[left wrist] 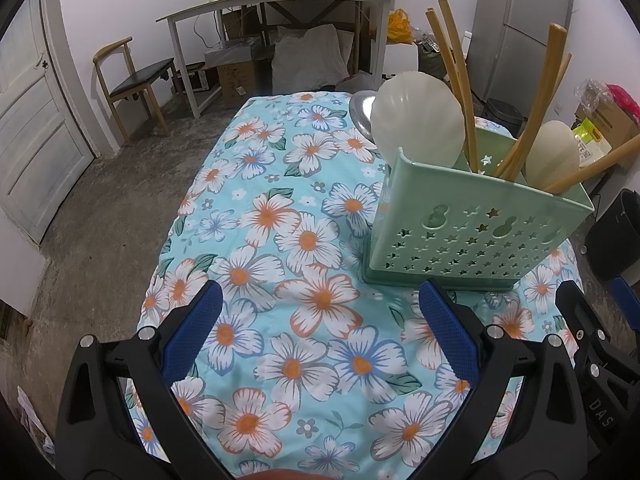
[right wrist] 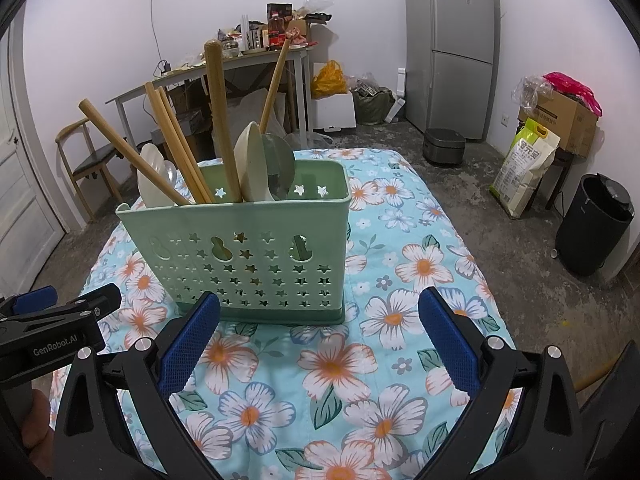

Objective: Organize utensils

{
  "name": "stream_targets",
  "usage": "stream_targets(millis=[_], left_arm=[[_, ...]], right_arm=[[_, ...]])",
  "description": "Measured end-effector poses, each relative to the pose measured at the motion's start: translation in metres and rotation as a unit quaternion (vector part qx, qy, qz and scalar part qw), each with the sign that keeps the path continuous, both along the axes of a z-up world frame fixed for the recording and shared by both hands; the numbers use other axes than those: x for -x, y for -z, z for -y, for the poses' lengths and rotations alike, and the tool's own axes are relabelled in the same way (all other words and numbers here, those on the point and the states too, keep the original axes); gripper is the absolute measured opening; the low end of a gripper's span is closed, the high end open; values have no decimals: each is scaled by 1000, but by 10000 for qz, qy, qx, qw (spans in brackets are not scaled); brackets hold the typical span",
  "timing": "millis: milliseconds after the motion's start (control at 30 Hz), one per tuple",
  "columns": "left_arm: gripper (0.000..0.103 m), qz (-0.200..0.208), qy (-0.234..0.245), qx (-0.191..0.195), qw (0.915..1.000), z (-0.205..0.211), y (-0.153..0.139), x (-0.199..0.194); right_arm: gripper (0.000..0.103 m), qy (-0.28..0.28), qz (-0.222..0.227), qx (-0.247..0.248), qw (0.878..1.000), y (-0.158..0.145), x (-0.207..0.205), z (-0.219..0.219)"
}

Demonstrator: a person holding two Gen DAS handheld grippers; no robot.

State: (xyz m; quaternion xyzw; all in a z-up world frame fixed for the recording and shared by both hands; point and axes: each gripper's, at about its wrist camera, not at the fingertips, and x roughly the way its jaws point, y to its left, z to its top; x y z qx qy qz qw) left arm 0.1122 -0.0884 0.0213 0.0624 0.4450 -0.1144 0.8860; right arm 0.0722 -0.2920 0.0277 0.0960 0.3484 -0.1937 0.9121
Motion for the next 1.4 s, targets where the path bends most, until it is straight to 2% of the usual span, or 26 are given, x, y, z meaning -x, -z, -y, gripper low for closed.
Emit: stream_targets(millis=[1400], left_arm=[[95, 27, 1, 7, 10000, -1, -2, 1]], right_arm=[[97, -10, 7, -33, 10000, 0, 1, -1]])
